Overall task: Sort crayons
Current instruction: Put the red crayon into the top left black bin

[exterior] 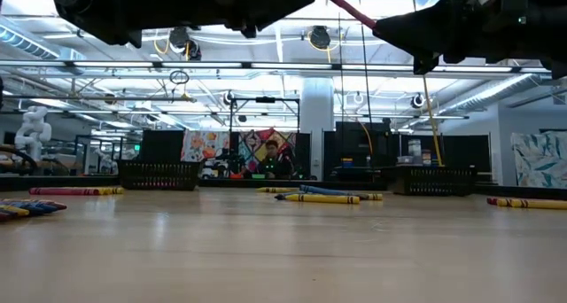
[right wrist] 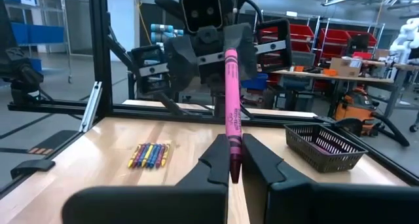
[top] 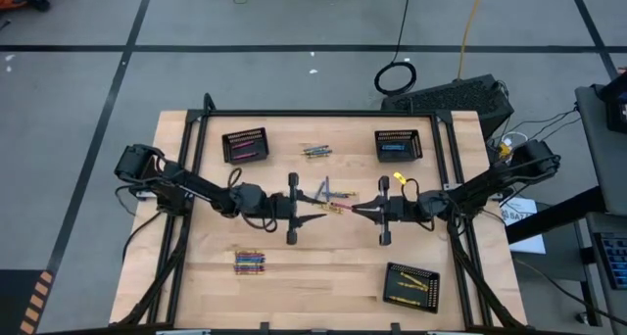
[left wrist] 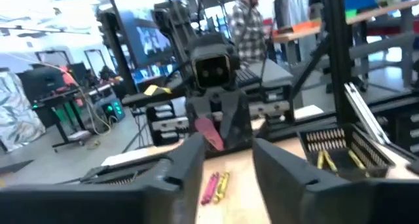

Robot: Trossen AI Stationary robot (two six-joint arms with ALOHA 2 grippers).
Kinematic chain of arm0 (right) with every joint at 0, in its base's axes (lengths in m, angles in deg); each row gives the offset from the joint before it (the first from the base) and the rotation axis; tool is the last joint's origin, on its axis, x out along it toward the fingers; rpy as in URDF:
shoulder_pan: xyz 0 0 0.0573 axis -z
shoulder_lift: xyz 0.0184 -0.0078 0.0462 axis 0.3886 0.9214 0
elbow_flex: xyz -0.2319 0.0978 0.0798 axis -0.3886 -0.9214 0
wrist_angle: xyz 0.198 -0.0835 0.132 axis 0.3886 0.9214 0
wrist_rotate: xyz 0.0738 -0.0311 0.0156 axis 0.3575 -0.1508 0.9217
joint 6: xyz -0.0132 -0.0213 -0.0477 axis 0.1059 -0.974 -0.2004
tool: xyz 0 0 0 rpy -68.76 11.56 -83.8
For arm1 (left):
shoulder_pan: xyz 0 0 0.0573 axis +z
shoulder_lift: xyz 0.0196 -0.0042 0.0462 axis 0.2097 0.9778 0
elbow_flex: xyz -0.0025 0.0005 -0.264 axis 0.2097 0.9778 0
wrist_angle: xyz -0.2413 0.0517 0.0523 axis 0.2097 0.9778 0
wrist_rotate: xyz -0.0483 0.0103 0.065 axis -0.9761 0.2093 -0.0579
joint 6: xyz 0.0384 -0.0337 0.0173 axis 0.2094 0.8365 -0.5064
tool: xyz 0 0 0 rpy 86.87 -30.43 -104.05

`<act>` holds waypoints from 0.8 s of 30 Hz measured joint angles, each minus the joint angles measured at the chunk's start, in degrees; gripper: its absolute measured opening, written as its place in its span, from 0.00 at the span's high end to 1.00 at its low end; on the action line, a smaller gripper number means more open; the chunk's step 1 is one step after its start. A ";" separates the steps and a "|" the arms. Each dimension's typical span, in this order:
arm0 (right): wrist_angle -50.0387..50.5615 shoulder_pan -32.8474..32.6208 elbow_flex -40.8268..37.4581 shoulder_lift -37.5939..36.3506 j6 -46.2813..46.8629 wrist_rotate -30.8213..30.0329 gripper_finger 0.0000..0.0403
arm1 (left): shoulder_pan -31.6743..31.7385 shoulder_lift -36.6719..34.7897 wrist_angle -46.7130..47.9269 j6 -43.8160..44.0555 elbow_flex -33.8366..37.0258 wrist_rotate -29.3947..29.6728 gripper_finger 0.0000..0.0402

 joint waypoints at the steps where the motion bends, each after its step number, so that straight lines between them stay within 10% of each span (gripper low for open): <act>1: 0.00 0.01 0.00 0.00 -0.03 0.00 0.99 | 0.12 0.00 -0.26 0.02 -0.02 0.01 0.59; 9: -0.02 0.02 0.00 0.00 0.30 0.32 1.00 | 0.14 0.02 -0.78 2.94 -0.21 -0.89 0.38; 24: 4.67 0.02 3.21 -0.02 -1.98 3.13 1.00 | 0.17 4.57 1.93 4.00 -6.83 -0.85 0.38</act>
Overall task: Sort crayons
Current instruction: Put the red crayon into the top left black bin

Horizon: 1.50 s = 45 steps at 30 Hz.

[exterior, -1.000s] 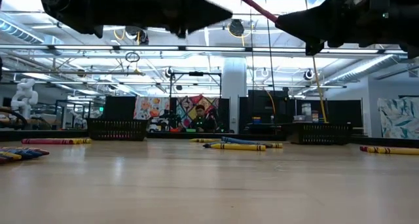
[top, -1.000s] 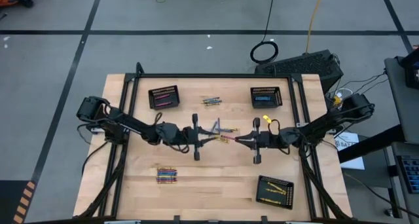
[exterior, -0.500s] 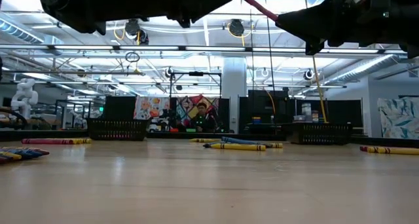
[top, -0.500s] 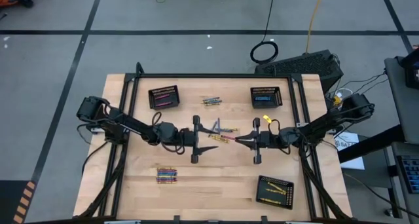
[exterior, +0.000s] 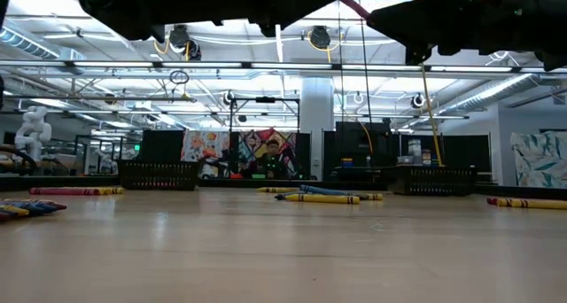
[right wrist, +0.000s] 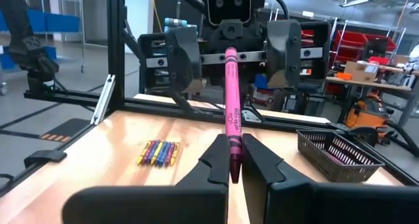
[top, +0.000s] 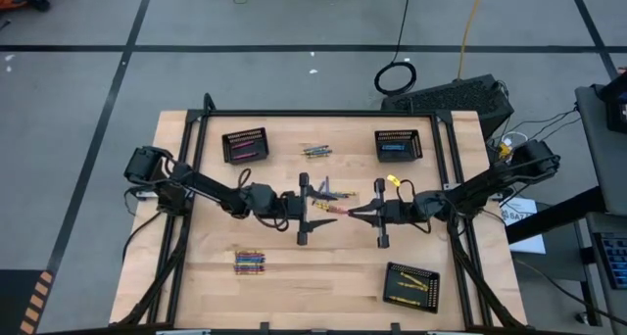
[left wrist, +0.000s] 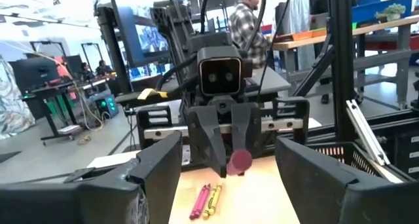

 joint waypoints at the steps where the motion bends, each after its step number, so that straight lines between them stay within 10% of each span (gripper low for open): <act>1: 0.17 0.00 0.00 0.00 -0.02 0.00 1.00 | 0.00 0.00 -0.02 0.01 0.00 0.00 0.39; 18: 0.08 -0.02 -0.02 0.00 0.13 0.27 0.99 | 0.02 0.00 1.08 -0.83 0.00 -1.75 0.96; 25: -0.13 -0.02 -0.02 -0.13 0.27 3.39 0.88 | -1.77 -0.47 1.56 -2.67 0.04 0.16 0.96; 40: -1.05 -0.04 -0.02 -0.37 -0.09 -7.82 0.73 | -6.49 -19.27 44.57 1.01 0.04 55.10 0.96; 45: -0.89 -0.04 -0.02 -0.37 0.75 -7.82 0.74 | 3.58 -25.94 70.49 18.26 0.07 53.35 0.96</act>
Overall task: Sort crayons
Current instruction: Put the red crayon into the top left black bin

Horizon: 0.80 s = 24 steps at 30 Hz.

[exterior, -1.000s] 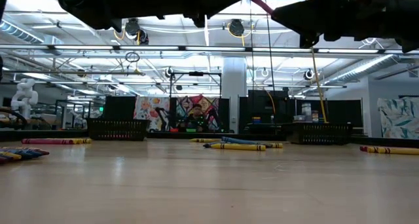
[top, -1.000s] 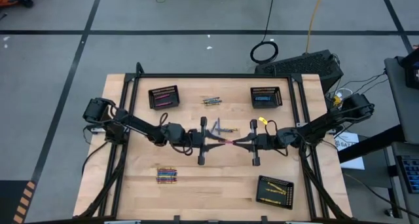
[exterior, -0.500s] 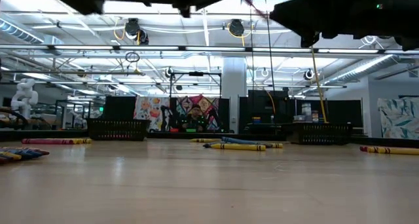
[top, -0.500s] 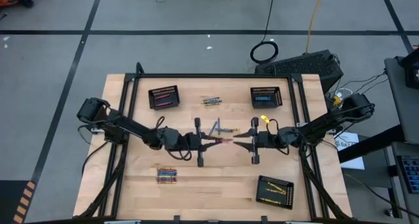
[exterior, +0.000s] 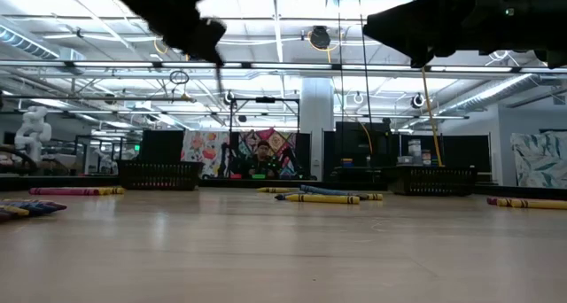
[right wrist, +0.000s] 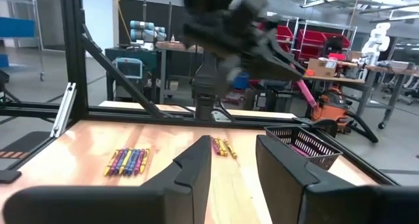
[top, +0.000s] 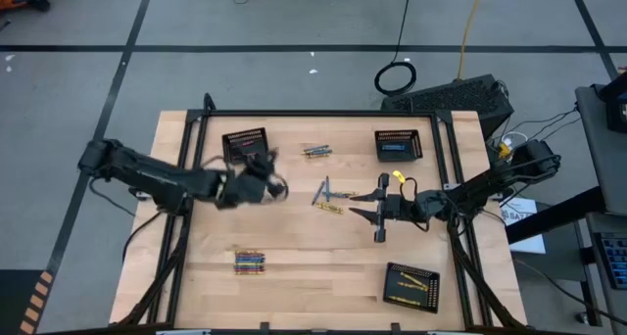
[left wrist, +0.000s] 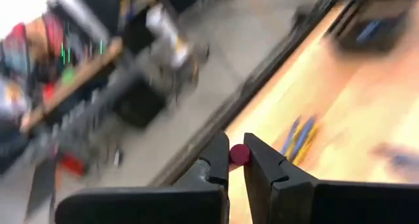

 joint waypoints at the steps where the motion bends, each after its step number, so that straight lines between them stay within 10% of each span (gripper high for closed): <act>1: 0.07 0.00 0.00 0.00 0.25 0.00 0.74 | 3.05 -0.99 4.20 2.41 0.00 -2.44 0.96; 10: 0.27 0.17 0.00 0.02 0.61 0.00 0.74 | 30.95 -0.84 16.18 -1.28 0.00 -33.39 0.96; 24: 0.32 0.17 0.00 0.04 0.67 0.00 0.74 | 40.16 9.96 26.48 -10.59 -0.18 -33.61 0.96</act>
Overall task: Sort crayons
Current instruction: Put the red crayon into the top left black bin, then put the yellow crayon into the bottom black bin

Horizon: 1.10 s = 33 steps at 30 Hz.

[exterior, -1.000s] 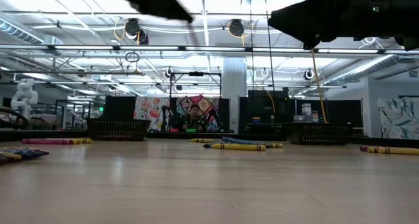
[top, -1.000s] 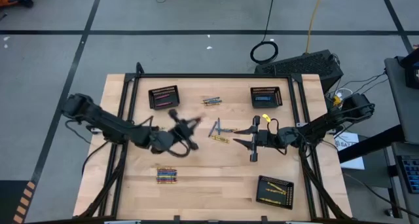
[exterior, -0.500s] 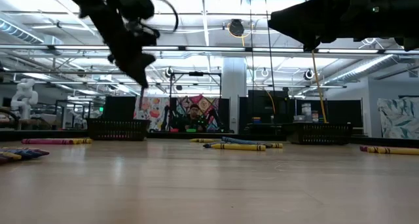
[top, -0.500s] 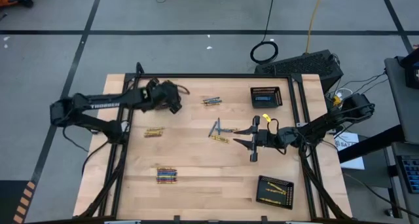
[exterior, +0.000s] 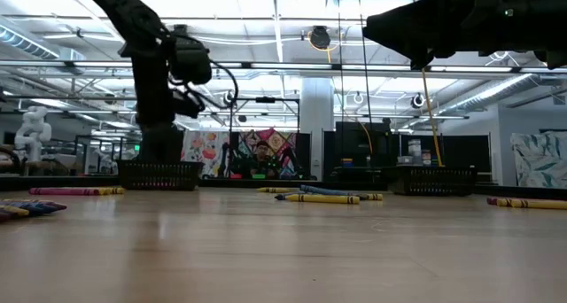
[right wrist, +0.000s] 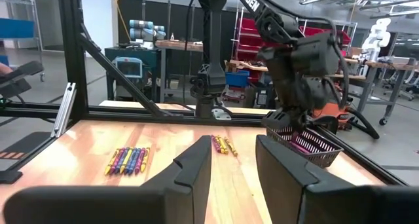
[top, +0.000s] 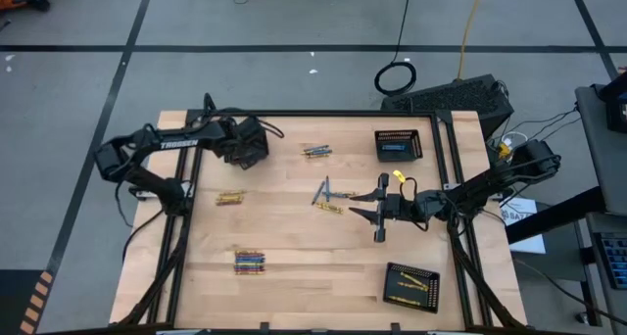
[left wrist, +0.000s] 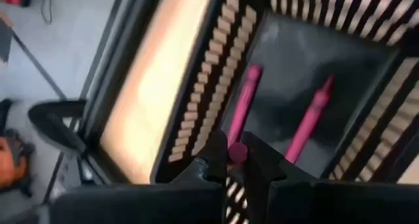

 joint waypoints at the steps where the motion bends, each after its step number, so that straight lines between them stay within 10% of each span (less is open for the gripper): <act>1: -0.01 0.00 0.00 0.00 -0.01 0.00 0.74 | 0.00 0.45 0.43 -0.07 -0.10 0.15 0.96; 21: 0.52 0.02 0.00 0.00 0.05 0.00 0.74 | -3.86 -1.45 16.31 7.06 -15.64 0.77 0.61; 28: 4.25 0.02 -0.04 0.00 2.65 0.01 0.74 | -14.58 -8.74 5.45 12.39 -13.25 1.25 0.61; 33: 7.08 0.02 -0.04 0.02 4.29 0.02 0.74 | -25.46 -10.71 -19.77 10.69 -4.33 1.28 0.61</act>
